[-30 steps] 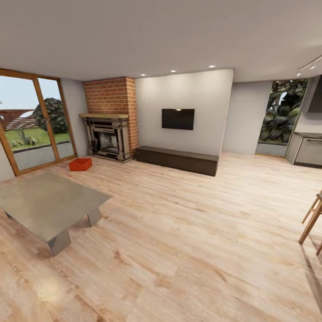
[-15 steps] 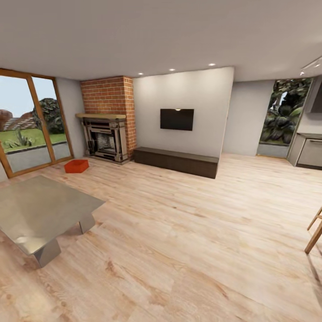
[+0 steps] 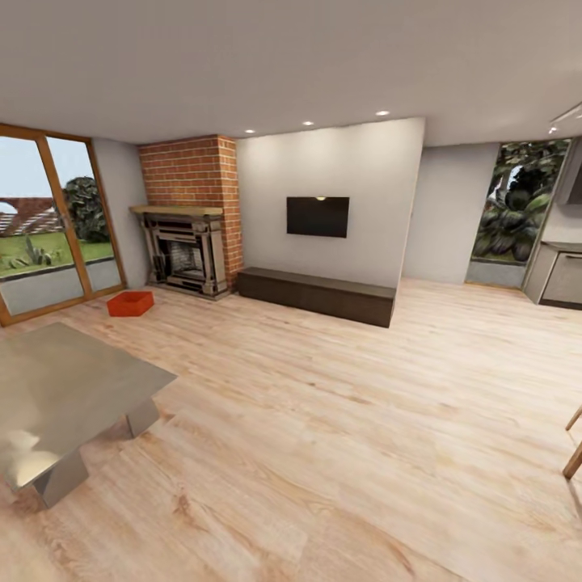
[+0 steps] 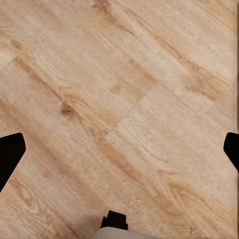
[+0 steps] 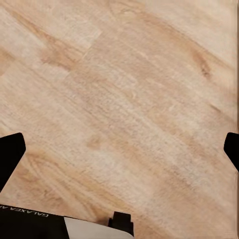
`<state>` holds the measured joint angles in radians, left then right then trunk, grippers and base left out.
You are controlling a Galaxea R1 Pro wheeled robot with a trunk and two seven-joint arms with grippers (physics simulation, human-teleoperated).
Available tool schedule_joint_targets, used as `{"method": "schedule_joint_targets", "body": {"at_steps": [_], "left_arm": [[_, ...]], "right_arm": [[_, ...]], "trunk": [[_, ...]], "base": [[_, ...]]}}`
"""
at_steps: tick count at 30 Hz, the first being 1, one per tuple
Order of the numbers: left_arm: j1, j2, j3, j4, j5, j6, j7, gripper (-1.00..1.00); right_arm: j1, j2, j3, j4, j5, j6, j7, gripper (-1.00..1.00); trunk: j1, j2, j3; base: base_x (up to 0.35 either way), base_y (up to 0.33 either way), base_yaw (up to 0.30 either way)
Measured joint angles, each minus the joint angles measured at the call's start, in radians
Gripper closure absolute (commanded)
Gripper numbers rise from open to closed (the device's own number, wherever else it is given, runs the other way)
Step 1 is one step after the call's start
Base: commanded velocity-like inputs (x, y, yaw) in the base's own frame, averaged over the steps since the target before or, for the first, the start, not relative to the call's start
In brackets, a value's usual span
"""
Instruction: Move the two storage containers from the living room to the garage. In the garage, place one container on the floor and stack the other container on top of it (either order is fine).
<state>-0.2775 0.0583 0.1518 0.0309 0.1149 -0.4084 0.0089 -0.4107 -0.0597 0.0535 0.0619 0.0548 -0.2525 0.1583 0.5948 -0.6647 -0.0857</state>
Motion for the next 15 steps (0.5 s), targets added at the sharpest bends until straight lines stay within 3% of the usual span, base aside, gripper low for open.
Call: {"method": "schedule_joint_targets", "body": {"at_steps": [5,15], "left_arm": [[0.0,0.0,0.0,0.0,0.0,0.0,0.0,-1.0],[0.0,0.002,0.0,0.0,-0.001,0.0,0.0,-1.0]], "right_arm": [[0.0,0.0,0.0,0.0,0.0,0.0,0.0,-1.0],[0.0,0.0,0.0,0.0,0.0,0.001,0.0,-1.0]], "trunk": [[0.0,0.0,0.0],[0.0,0.0,0.0]], "base": [[0.327,-0.112,0.0],[0.327,-0.006,0.0]]}}
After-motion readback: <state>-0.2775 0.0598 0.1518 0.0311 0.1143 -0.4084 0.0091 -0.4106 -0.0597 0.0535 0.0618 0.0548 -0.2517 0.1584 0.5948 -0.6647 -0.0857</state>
